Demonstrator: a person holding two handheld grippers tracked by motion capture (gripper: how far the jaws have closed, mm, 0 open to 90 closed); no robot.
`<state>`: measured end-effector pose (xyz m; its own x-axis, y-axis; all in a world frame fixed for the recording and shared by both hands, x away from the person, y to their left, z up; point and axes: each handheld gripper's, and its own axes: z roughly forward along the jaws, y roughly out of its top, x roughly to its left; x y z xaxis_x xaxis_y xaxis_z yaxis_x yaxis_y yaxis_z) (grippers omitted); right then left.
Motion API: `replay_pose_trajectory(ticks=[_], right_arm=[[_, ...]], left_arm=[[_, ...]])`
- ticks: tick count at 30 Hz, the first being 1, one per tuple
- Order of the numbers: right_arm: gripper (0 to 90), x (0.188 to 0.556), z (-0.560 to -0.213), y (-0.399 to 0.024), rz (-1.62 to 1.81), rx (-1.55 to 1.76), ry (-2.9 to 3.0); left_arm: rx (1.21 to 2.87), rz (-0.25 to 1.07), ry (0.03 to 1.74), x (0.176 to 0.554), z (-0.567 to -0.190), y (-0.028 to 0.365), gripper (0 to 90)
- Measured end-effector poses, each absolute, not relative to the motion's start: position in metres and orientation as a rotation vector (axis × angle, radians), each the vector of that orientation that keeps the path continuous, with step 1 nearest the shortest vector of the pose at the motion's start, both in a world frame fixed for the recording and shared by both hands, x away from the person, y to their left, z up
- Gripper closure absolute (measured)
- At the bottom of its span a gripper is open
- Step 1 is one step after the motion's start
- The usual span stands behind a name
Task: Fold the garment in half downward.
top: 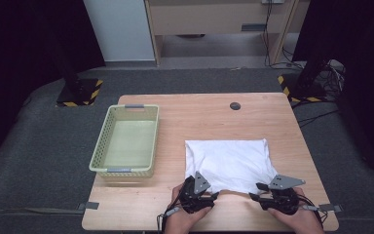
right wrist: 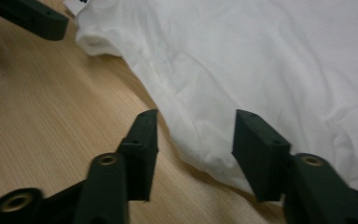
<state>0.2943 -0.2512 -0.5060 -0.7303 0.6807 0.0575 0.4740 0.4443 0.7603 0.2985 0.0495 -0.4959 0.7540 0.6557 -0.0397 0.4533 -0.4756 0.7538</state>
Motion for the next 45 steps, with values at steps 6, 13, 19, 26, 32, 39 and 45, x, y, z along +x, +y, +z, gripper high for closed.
replay_pose_trajectory(ticks=[6,13,19,26,32,39,45], right_arm=[[14.0,0.299,-0.501,-0.241,1.115,0.98,2.435],[5.7,0.31,-0.493,-0.219,1.147,0.958,2.485],[5.4,0.316,-0.48,-0.198,1.168,0.905,2.519],[6.1,0.322,-0.47,-0.181,1.19,0.885,2.524],[6.4,0.323,-0.462,-0.17,1.152,0.854,2.58],[6.7,0.326,-0.454,-0.155,1.139,0.825,2.596],[7.4,0.326,-0.455,-0.14,1.145,0.787,2.612]], left_arm=[[2.249,0.26,0.805,0.319,-0.48,0.047,6.3],[2.28,0.295,0.858,0.354,-0.468,0.049,6.0],[2.275,0.301,0.924,0.378,-0.462,0.056,5.0],[2.277,0.286,0.927,0.388,-0.456,0.059,3.8],[2.279,0.289,0.925,0.394,-0.444,0.058,4.5],[2.297,0.291,0.921,0.404,-0.434,0.051,4.7],[2.307,0.298,0.946,0.416,-0.433,0.049,4.7]])
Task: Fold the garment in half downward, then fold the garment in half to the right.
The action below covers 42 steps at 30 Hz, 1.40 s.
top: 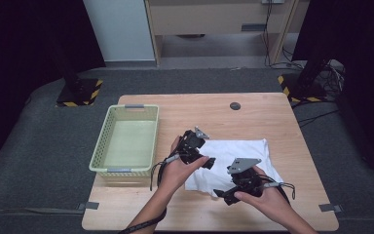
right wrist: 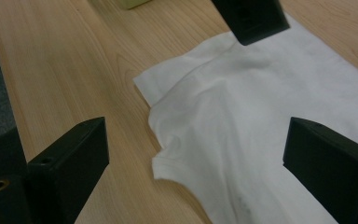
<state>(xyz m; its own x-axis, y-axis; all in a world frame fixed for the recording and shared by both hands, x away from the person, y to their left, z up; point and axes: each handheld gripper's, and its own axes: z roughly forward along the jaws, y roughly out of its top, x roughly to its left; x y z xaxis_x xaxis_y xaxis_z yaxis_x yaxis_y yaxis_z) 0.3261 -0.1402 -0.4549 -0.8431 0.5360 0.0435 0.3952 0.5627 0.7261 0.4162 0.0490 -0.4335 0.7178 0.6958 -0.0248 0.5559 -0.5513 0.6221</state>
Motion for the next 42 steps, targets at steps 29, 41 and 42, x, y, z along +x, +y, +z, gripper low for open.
replay_pose_trajectory(ticks=[29,41,42], right_arm=[[10.9,0.331,-0.466,-0.077,1.233,0.683,2.662],[24.8,0.334,-0.489,-0.07,1.251,0.708,2.653],[27.3,0.334,-0.49,-0.069,1.25,0.704,2.651]], left_arm=[[2.227,0.31,1.082,0.462,-0.448,0.059,6.0],[2.2,0.357,1.13,0.474,-0.469,0.06,12.4],[2.193,0.359,1.133,0.474,-0.47,0.061,13.0]])
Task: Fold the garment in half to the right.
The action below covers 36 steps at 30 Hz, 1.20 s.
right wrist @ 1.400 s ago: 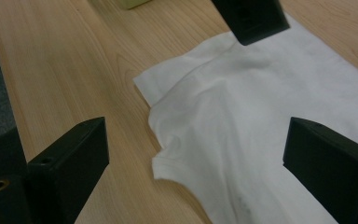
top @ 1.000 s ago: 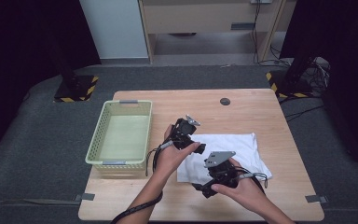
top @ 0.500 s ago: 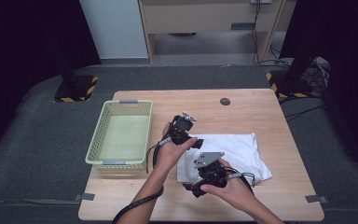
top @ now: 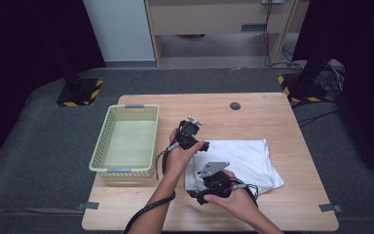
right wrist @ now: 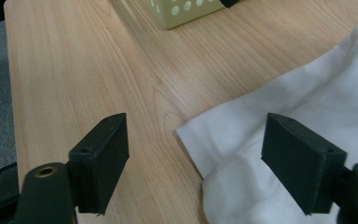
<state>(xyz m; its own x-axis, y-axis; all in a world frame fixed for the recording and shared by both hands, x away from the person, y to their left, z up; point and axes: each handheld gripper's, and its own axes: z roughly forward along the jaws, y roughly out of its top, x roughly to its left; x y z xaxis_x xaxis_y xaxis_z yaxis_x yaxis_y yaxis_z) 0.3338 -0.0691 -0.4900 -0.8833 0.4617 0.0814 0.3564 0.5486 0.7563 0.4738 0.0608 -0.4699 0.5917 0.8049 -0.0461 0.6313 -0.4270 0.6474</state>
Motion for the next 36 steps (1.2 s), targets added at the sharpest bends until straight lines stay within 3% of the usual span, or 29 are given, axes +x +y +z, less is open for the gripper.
replay_pose_trajectory(ticks=[8,12,20,31,36], right_arm=[[42.5,0.332,-0.498,-0.06,1.24,0.677,2.624],[44.2,0.332,-0.505,-0.056,1.207,0.682,2.61],[34.6,0.329,-0.51,-0.06,1.147,0.708,2.563],[29.0,0.341,-0.528,-0.05,1.131,0.84,2.569],[36.2,0.342,-0.531,-0.045,1.109,0.838,2.543]], left_arm=[[2.158,0.374,1.138,0.472,-0.489,0.071,20.0],[2.14,0.394,1.154,0.473,-0.494,0.077,23.3],[2.105,0.415,1.163,0.477,-0.491,0.08,25.2],[2.063,0.408,1.163,0.482,-0.489,0.076,24.0],[2.056,0.402,1.158,0.481,-0.489,0.078,24.2]])
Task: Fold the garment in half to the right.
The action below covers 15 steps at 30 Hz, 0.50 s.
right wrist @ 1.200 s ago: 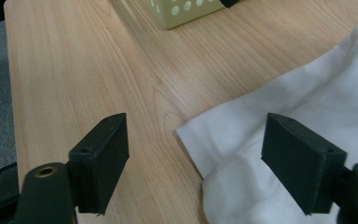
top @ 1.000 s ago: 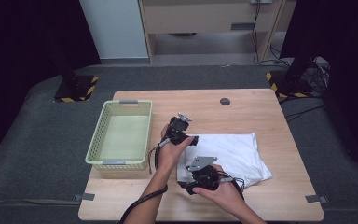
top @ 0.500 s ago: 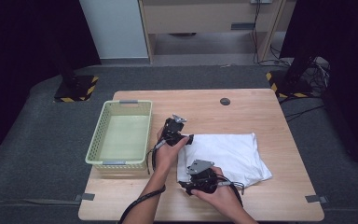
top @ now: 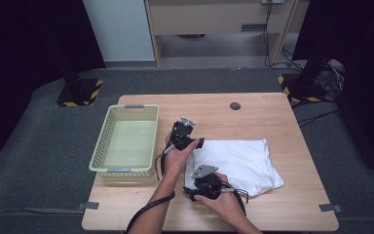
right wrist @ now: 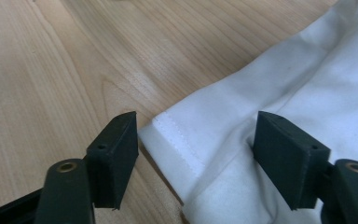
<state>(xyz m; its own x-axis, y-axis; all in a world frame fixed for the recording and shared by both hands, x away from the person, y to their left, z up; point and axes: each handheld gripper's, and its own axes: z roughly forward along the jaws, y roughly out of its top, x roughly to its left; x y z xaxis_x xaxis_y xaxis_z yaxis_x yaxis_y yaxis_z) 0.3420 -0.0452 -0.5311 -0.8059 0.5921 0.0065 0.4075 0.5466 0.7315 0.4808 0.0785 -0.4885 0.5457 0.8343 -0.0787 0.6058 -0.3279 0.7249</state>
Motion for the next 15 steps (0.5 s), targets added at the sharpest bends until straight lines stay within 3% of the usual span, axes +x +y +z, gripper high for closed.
replay_pose_trajectory(ticks=[7,15], right_arm=[[66.4,0.345,-0.531,-0.054,1.096,0.84,2.48],[73.4,0.347,-0.53,-0.055,1.042,0.845,2.458]], left_arm=[[2.036,0.399,1.165,0.48,-0.493,0.083,29.3],[2.01,0.398,1.182,0.477,-0.509,0.084,37.5]])
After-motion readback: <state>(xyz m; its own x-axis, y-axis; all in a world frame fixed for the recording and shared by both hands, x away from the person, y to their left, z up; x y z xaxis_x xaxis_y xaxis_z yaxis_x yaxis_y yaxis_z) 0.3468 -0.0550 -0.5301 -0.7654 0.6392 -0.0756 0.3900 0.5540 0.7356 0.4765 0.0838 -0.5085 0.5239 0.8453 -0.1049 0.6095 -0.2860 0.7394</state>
